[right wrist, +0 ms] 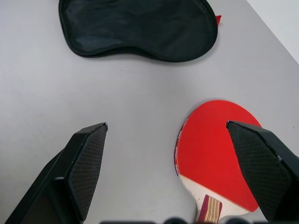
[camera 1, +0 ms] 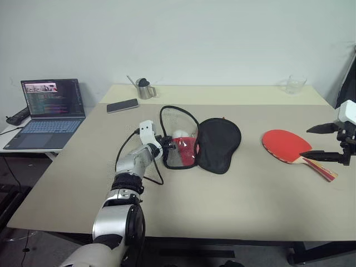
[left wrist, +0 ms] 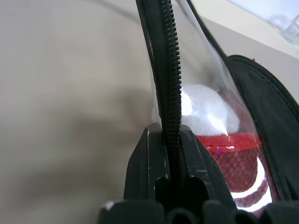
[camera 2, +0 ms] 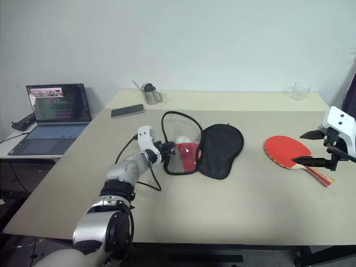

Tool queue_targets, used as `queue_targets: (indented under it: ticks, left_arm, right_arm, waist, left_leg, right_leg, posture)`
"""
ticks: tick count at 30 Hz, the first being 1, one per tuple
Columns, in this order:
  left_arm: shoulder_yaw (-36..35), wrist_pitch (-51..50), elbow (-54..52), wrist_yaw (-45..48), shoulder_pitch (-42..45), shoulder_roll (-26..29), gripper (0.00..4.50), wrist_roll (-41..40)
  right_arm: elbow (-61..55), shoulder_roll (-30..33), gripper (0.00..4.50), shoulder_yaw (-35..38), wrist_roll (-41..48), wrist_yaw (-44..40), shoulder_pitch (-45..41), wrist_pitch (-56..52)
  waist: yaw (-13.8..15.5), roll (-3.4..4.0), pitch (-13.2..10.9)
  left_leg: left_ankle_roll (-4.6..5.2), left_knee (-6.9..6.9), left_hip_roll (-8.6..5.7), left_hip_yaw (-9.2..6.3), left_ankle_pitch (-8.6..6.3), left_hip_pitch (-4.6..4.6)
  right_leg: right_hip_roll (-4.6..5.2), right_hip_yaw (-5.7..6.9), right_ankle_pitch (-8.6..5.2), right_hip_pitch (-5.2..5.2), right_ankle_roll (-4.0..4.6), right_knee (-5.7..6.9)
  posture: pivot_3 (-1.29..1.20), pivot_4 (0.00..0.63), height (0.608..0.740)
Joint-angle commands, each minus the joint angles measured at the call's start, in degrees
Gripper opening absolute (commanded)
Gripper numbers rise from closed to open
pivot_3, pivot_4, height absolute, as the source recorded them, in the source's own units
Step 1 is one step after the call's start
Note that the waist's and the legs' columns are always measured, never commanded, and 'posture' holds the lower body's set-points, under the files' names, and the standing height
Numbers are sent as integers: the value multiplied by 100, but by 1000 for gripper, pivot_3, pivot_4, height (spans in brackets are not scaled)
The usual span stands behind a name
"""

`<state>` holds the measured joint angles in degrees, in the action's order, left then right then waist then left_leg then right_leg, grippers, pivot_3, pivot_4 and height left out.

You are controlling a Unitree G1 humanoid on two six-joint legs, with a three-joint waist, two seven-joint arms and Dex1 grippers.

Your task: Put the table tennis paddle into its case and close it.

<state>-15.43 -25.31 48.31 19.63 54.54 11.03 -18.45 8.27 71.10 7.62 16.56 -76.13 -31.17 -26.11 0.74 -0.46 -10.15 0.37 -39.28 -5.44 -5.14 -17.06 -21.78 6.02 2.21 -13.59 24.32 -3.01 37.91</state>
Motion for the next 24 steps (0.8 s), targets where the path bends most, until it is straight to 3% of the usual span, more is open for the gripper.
queue_targets:
  ticks: [1, 15, 24]
  left_arm:
    - [-27, 309, 273, -132, 327, -134, 14, 16]
    - [75, 703, 900, -750, 763, -706, 14, 249]
    - [299, 262, 173, -663, 301, -771, 14, 322]
  right_arm:
    - [-119, 20, 4500, 85, 19, 37, -13, 68]
    - [-332, -2, 4500, 158, 47, 178, 341, 9]
    - [-459, -35, 4500, 178, 117, 281, 467, -48]
  waist:
    - [6, -1, -1]
    - [55, -22, -13]
    - [57, -24, -14]
  left_leg:
    - [0, 0, 0, 0, 0, 0]
    - [-2, -8, 0, 1, -1, -4]
    - [-3, -12, 0, 1, -2, -5]
  right_leg:
    - [0, 0, 0, 0, -1, 0]
    - [-1, 0, 2, 0, -4, 0]
    - [-1, -1, 3, 0, -5, 0]
  posture:
    - [0, 150, 740]
    - [0, 150, 740]
    - [0, 150, 740]
